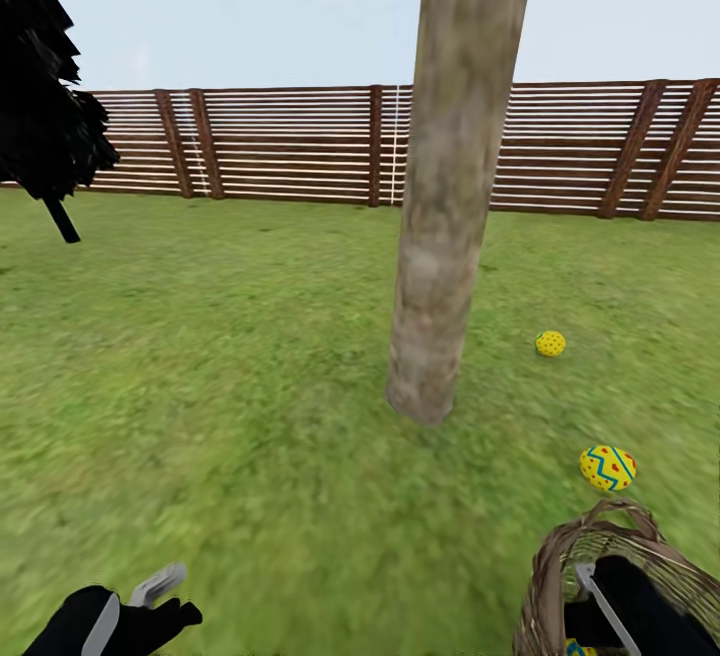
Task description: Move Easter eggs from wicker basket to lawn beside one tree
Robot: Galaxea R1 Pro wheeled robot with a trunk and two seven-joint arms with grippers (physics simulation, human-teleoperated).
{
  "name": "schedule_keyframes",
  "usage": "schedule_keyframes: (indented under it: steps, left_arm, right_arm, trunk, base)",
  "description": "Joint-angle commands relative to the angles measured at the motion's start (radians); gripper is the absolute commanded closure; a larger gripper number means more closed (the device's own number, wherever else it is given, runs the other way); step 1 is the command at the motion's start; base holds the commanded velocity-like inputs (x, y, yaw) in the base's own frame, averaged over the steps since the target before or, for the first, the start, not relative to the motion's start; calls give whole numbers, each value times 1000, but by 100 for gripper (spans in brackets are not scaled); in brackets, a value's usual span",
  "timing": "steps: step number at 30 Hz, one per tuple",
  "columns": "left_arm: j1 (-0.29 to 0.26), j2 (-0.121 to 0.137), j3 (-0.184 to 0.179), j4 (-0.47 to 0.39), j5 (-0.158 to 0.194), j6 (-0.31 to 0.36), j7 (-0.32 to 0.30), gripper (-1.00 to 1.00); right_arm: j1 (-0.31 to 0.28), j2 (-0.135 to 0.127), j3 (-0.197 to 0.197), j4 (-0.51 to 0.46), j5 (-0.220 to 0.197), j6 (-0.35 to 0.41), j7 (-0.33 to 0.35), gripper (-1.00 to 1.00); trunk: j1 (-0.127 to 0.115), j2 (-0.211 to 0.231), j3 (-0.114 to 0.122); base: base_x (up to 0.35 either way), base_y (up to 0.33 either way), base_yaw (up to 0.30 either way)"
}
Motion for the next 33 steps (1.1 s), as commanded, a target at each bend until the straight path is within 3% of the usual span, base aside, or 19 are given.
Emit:
schedule_keyframes:
  steps: [1,23,28,33]
  left_arm:
    - [-1,0,4,1,3,7,-1,-100]
    - [-1,-2,3,6,2,6,0,-100]
    - [-1,-6,3,6,2,6,0,-100]
    - [-1,-8,3,22,1,-6,0,-100]
  right_arm:
    - [-1,-1,3,-1,5,5,5,-100]
    - [0,-9,46,-42,23,-6,5,-100]
    - [0,0,58,-42,85,6,2,-100]
    - [-1,-6,56,-45,93,-9,20,-100]
  trunk:
    - [0,-1,-5]
    - [10,-6,-90]
    - [12,-7,-109]
    - [15,-8,-129]
  base:
    - [0,0,0]
    - [0,0,0]
    - [0,0,0]
    - [0,0,0]
